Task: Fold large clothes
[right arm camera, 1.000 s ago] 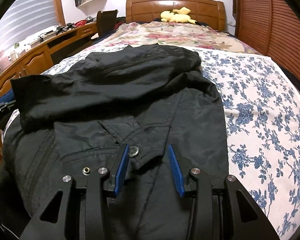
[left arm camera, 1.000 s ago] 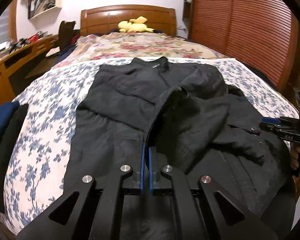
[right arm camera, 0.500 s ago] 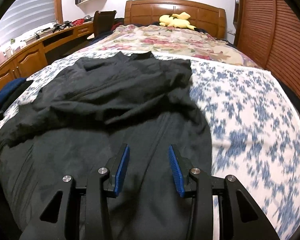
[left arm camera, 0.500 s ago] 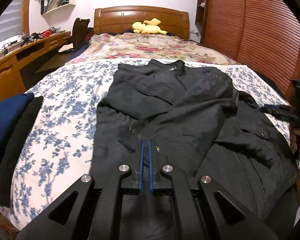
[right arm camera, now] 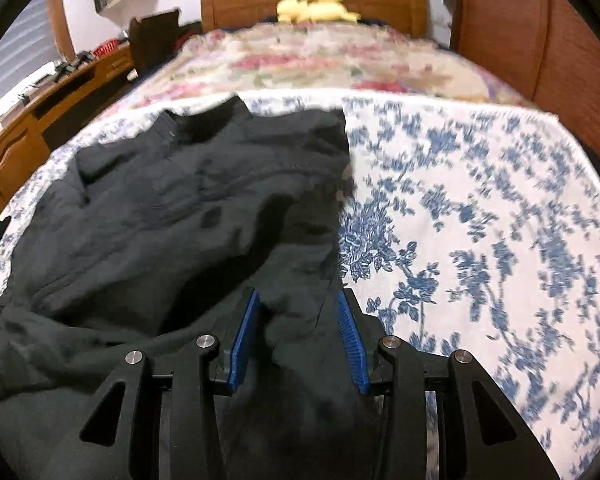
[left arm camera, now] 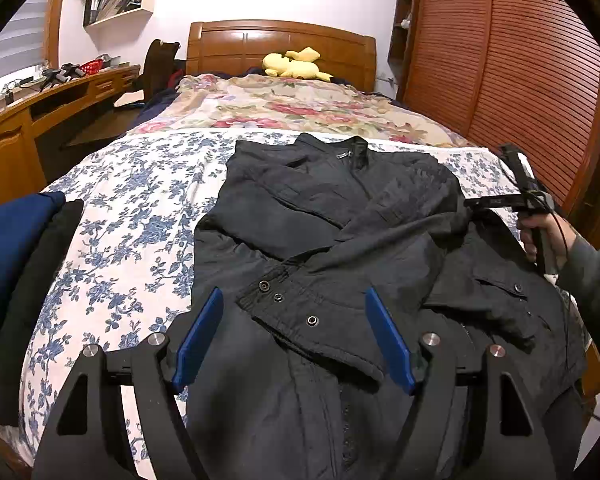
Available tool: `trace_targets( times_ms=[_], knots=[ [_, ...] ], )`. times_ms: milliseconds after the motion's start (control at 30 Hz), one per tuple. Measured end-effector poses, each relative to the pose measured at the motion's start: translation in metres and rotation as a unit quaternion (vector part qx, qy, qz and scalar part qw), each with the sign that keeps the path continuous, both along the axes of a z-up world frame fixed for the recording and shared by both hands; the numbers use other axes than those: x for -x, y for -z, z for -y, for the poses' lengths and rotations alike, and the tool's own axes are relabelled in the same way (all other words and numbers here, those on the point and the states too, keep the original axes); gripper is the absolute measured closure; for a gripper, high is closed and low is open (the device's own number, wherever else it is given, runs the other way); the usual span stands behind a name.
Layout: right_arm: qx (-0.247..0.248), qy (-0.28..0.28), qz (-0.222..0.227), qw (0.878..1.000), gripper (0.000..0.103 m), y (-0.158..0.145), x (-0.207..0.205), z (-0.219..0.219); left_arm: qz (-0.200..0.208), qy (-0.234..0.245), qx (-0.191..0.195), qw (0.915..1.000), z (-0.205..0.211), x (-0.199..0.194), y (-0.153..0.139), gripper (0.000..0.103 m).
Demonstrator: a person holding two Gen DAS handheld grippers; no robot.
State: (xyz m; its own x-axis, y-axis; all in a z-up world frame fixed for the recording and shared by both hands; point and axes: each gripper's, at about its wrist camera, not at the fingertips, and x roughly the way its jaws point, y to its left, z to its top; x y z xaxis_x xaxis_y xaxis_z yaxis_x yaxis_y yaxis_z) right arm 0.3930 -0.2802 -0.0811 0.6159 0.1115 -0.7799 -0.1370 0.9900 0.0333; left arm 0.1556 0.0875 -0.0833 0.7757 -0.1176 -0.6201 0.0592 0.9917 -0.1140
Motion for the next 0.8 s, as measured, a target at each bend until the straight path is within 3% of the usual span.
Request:
trace_targets(
  times_ms=[67,167,233,300,333,467,567,600,800],
  knots=[
    [-0.016,-0.009,-0.019,1.000,0.062,0.006,-0.011,0.002,0.000,0.005,-0.004,1.0000,0.003,-0.003,0.002,0.029],
    [-0.033,-0.043,-0.019,0.998,0.086,0.009,-0.016,0.001,0.000,0.012,-0.004,0.9999,0.005,-0.006,0.005,0.029],
    [-0.009,-0.044,-0.005,0.999,0.093,0.007,-0.015,0.002,0.000,0.015,-0.001,0.9999,0.006,-0.009,0.006,0.029],
    [0.038,-0.003,0.016,0.999,0.093,0.002,-0.015,0.012,0.000,0.019,0.000,0.9998,0.006,-0.010,0.008,0.029],
    [0.060,0.020,0.025,0.998,0.093,0.001,-0.016,0.018,0.001,0.020,-0.001,0.9998,0.006,-0.011,0.009,0.029],
    [0.056,0.027,0.026,0.998,0.088,0.000,-0.019,0.024,0.003,0.027,-0.001,0.9996,0.009,-0.011,0.010,0.029],
    [0.076,0.040,0.049,0.995,0.071,-0.014,-0.006,0.019,0.003,0.033,-0.007,0.9994,0.012,-0.010,0.011,0.029],
    [0.075,0.034,0.059,0.995,0.064,-0.019,-0.004,0.014,0.003,0.035,-0.008,0.9994,0.014,-0.010,0.011,0.029],
    [0.043,-0.038,0.062,0.996,0.063,-0.026,-0.003,-0.025,0.008,0.039,-0.014,0.9991,0.017,-0.006,0.008,0.029]
  ],
)
